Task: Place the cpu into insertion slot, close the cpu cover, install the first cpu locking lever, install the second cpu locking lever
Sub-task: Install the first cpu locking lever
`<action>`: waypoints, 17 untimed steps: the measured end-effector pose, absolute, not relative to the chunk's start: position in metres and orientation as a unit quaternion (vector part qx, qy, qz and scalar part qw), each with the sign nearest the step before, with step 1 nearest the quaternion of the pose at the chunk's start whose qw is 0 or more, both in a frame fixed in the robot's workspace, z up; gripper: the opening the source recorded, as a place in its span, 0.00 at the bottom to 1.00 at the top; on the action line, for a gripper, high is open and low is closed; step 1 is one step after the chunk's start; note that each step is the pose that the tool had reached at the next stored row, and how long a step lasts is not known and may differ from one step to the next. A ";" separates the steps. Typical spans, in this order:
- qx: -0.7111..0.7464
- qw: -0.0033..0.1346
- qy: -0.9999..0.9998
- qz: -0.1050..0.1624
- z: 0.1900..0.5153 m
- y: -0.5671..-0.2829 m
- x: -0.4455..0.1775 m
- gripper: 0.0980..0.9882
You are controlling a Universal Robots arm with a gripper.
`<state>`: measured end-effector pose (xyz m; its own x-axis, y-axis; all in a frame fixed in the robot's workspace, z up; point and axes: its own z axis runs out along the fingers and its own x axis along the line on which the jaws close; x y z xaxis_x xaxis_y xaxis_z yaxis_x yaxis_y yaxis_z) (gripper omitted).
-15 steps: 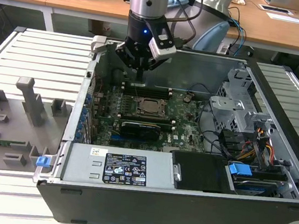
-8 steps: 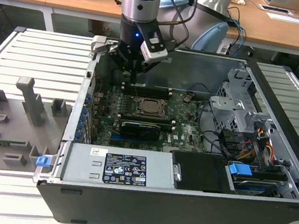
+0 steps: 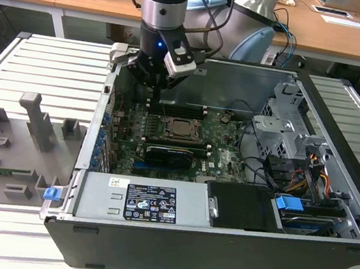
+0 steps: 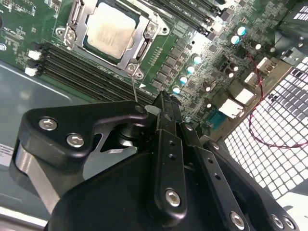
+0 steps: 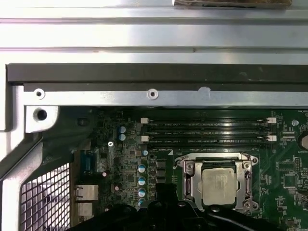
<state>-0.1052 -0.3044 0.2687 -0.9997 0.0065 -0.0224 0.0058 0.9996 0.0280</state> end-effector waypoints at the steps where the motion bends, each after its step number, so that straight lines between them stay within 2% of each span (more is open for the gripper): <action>1: 0.000 0.011 1.000 0.014 0.268 -0.304 -0.105 0.01; 17: -0.011 0.011 1.000 0.014 0.260 -0.293 -0.107 0.01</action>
<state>-0.1065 -0.2933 0.2600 -0.9995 -0.0212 -0.0225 -0.0218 0.9994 0.0280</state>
